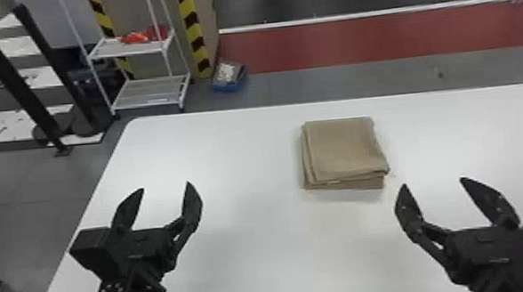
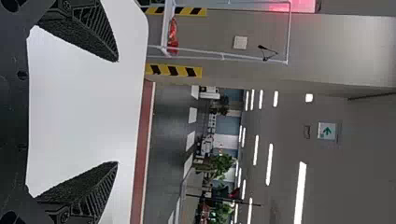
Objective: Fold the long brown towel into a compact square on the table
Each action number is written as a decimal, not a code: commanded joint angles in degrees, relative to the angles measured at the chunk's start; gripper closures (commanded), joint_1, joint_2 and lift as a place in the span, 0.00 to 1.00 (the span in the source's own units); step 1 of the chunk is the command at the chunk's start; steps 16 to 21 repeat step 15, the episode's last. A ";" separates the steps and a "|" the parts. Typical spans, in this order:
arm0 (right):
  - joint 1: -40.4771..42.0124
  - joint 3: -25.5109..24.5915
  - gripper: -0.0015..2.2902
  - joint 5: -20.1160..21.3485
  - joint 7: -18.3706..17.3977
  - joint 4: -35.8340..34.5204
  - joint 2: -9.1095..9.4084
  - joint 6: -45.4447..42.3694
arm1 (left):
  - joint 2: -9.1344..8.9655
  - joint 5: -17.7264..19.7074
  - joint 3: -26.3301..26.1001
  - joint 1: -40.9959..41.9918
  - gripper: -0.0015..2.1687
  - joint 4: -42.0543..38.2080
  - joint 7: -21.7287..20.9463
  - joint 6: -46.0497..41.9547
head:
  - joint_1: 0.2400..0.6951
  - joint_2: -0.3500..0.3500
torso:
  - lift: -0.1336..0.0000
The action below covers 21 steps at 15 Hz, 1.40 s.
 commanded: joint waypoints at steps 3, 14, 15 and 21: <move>1.27 0.03 0.04 -0.09 0.00 0.00 0.05 -2.91 | -0.49 -0.09 -0.46 1.05 0.04 -0.30 0.00 -1.08 | 1.00 0.68 | 0.08; 1.71 0.03 0.04 -0.88 0.00 0.09 0.05 -4.14 | -0.93 -0.53 -0.72 1.58 0.04 -0.12 0.00 -1.61 | 1.00 0.66 | 0.08; 1.71 0.03 0.04 -0.88 0.00 0.09 0.05 -4.14 | -0.99 -0.53 -0.72 1.58 0.04 -0.21 0.00 -1.61 | 1.00 0.66 | 0.08; 1.71 0.03 0.04 -0.88 0.00 0.09 0.05 -4.14 | -0.99 -0.53 -0.72 1.58 0.04 -0.21 0.00 -1.61 | 1.00 0.66 | 0.08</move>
